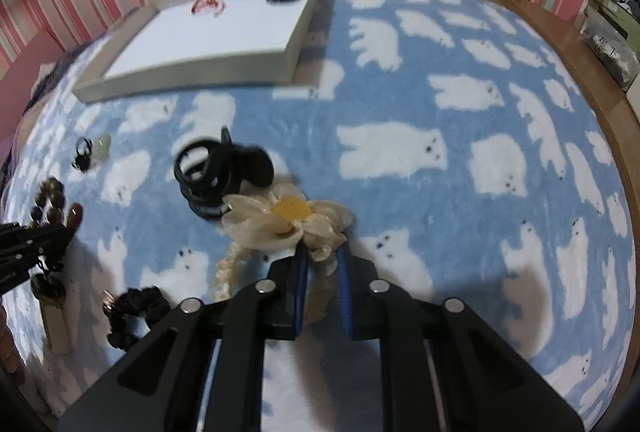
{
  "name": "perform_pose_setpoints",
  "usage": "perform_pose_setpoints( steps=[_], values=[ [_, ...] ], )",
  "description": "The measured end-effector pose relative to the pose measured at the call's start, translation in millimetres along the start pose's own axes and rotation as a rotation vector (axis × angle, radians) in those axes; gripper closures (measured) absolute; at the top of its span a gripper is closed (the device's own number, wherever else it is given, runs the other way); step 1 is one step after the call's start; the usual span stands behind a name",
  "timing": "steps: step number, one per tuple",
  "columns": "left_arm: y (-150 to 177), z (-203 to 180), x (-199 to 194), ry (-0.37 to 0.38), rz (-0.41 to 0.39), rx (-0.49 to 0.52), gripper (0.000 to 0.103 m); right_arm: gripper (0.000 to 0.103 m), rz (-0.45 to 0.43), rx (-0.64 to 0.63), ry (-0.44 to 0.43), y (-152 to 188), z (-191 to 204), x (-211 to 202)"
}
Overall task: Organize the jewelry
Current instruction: 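Lift and carry the scrunchie and the teardrop pendant over the white tray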
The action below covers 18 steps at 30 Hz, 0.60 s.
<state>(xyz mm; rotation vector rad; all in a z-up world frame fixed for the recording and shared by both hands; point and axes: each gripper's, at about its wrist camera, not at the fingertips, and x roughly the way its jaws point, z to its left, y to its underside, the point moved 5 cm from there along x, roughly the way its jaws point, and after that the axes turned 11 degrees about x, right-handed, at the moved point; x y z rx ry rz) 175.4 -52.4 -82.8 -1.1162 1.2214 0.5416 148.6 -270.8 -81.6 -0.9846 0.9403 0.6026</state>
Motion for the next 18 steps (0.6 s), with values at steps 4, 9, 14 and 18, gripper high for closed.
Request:
perform_pose_setpoints(
  steps=[4, 9, 14, 18],
  values=[
    [-8, -5, -14, -0.006, -0.052, 0.024, 0.092, 0.091, -0.055, 0.016, -0.007, -9, -4, -15],
    [-28, -2, -28, -0.034, -0.083, 0.043, 0.092, 0.091, -0.101, 0.03, -0.01, -25, -6, -26],
    [-62, 6, -47, -0.078, -0.143, 0.067, 0.092, 0.091, -0.143, 0.021, -0.023, -56, 5, -33],
    [-94, 16, -58, -0.099, -0.186, 0.067, 0.092, 0.091, -0.166, 0.001, -0.04, -86, 25, -32]
  ],
)
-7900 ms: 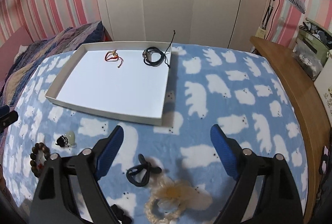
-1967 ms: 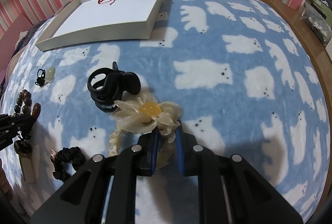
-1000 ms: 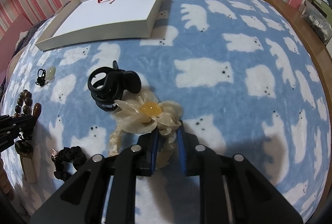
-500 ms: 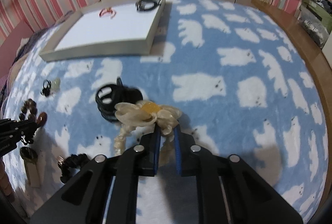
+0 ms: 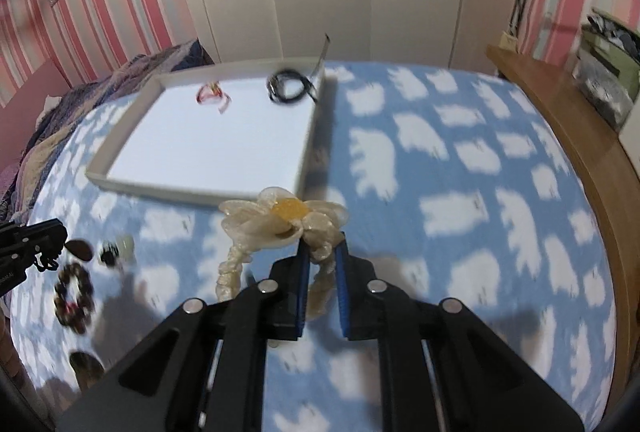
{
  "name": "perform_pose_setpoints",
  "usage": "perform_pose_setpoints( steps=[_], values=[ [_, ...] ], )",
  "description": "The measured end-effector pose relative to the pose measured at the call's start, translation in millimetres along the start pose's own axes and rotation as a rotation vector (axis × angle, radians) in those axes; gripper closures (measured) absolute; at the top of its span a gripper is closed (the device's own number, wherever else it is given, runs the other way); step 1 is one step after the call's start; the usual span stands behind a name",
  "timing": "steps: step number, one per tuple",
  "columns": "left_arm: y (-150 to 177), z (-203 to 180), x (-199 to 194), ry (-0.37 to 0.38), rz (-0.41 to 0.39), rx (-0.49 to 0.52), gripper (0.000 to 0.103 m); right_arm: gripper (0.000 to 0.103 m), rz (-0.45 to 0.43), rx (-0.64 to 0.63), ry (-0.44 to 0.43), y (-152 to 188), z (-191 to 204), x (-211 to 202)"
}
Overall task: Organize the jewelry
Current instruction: 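Lift and carry the scrunchie and the teardrop pendant over the white tray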
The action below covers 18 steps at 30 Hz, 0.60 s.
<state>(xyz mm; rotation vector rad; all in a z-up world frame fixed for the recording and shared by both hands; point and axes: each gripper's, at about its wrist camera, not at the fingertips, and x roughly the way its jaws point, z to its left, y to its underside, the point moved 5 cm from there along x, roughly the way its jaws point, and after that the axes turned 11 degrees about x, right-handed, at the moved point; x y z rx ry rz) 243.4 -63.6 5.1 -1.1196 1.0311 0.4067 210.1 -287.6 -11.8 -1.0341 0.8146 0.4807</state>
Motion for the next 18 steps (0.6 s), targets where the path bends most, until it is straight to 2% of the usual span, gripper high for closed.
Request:
perform_pose_setpoints(
  steps=[7, 11, 18],
  values=[
    [-66, 43, 20, -0.045, -0.02, -0.021, 0.093, 0.091, -0.017, -0.007, -0.03, -56, 42, 33],
    [-108, 72, 53, -0.055, -0.001, -0.023, 0.092, 0.091, -0.012, -0.012, -0.021, -91, 70, 64],
    [-153, 113, 114, -0.051, 0.043, -0.062, 0.092, 0.091, 0.046, 0.015, -0.017, -135, 108, 133]
  ],
)
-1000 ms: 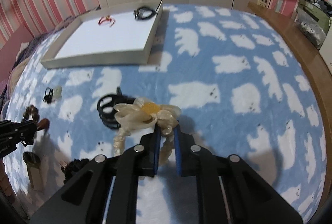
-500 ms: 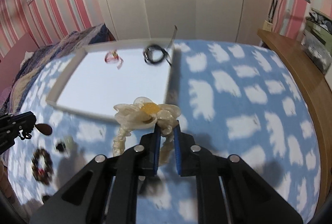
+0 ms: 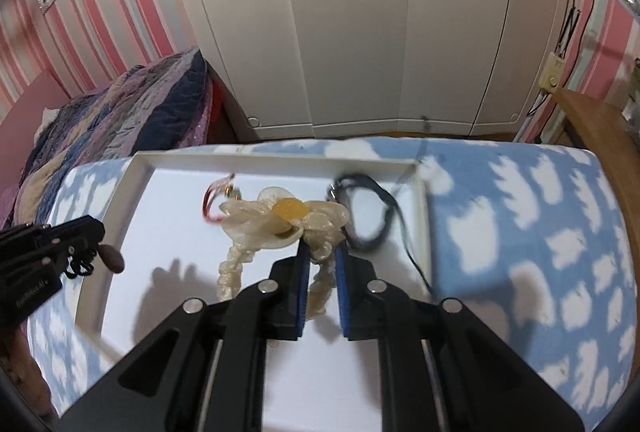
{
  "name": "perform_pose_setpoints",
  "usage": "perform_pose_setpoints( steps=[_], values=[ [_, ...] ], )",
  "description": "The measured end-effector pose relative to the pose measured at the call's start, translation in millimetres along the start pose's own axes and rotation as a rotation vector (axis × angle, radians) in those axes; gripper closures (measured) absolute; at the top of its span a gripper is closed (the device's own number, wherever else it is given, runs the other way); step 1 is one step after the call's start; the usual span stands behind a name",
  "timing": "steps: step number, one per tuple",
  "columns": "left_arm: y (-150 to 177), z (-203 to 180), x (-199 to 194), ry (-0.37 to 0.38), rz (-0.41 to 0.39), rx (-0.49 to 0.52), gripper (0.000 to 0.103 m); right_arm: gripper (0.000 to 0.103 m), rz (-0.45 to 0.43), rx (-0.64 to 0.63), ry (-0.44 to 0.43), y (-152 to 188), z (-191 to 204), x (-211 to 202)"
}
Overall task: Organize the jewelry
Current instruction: 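Lift and carry the scrunchie and the teardrop pendant over the white tray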
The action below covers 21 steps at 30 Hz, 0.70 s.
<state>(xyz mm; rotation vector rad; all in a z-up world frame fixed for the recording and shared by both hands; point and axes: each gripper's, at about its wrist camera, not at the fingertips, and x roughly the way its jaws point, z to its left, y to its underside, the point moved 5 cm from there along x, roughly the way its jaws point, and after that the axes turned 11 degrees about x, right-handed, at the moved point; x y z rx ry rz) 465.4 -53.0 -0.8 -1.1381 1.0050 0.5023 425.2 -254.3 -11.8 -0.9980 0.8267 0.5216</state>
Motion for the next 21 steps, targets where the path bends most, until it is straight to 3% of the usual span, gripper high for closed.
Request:
perform_pose_setpoints(
  steps=[6, 10, 12, 14, 19, 21],
  values=[
    [-25, 12, 41, -0.006, -0.003, 0.021, 0.092, 0.091, 0.043, -0.009, 0.044, -16, 23, 59],
    [-33, 20, 65, -0.07, 0.022, 0.048, 0.092, 0.091, 0.03, -0.064, 0.118, -20, 34, 77],
    [-36, 22, 72, -0.059, 0.039, 0.039, 0.092, 0.091, 0.032, -0.087, 0.147, -21, 38, 84],
    [-35, 23, 77, -0.03, 0.06, 0.02, 0.092, 0.091, 0.057, -0.076, 0.153, -20, 38, 89],
    [-28, 23, 85, -0.064, 0.081, 0.031, 0.091, 0.087, 0.077, -0.085, 0.156, -19, 34, 95],
    [-28, 24, 86, -0.051, 0.088, 0.018, 0.09, 0.085, 0.094, -0.084, 0.118, -18, 33, 94]
  ],
)
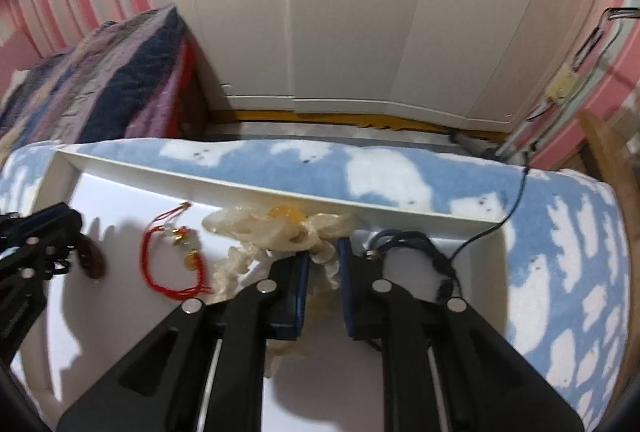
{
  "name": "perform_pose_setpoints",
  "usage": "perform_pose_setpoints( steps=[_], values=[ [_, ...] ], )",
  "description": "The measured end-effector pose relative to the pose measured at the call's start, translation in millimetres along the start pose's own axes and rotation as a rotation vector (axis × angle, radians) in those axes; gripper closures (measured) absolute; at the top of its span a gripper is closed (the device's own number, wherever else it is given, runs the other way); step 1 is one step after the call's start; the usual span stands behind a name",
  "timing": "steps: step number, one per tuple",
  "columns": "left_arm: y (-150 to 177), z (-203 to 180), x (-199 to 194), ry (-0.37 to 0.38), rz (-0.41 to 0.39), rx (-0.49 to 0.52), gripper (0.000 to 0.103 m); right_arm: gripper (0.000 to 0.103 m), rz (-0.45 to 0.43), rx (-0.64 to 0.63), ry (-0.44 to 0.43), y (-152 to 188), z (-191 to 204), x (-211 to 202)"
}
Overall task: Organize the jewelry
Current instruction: 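Lift and carry the scrunchie and the teardrop pendant over the white tray, then open both tools to drop the scrunchie and pendant into the tray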
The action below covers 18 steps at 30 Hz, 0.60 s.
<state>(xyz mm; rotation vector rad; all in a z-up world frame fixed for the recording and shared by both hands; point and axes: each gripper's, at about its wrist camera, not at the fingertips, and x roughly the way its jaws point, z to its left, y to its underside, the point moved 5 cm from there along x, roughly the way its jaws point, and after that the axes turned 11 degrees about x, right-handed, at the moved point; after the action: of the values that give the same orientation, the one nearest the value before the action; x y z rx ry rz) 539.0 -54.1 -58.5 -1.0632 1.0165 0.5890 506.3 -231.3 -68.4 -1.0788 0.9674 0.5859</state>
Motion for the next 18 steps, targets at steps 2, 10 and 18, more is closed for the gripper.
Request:
perform_pose_setpoints(
  steps=[2, 10, 18],
  values=[
    [0, 1, -2, -0.004, -0.007, -0.002, 0.08, 0.07, 0.0, -0.006, -0.013, 1, 0, -3],
    [6, -5, -41, -0.03, -0.064, 0.021, 0.035, 0.045, -0.015, -0.028, -0.073, -2, -3, -34],
    [17, 1, -87, -0.01, -0.12, -0.009, 0.016, 0.018, -0.067, -0.008, -0.07, -6, -19, -74]
  ],
)
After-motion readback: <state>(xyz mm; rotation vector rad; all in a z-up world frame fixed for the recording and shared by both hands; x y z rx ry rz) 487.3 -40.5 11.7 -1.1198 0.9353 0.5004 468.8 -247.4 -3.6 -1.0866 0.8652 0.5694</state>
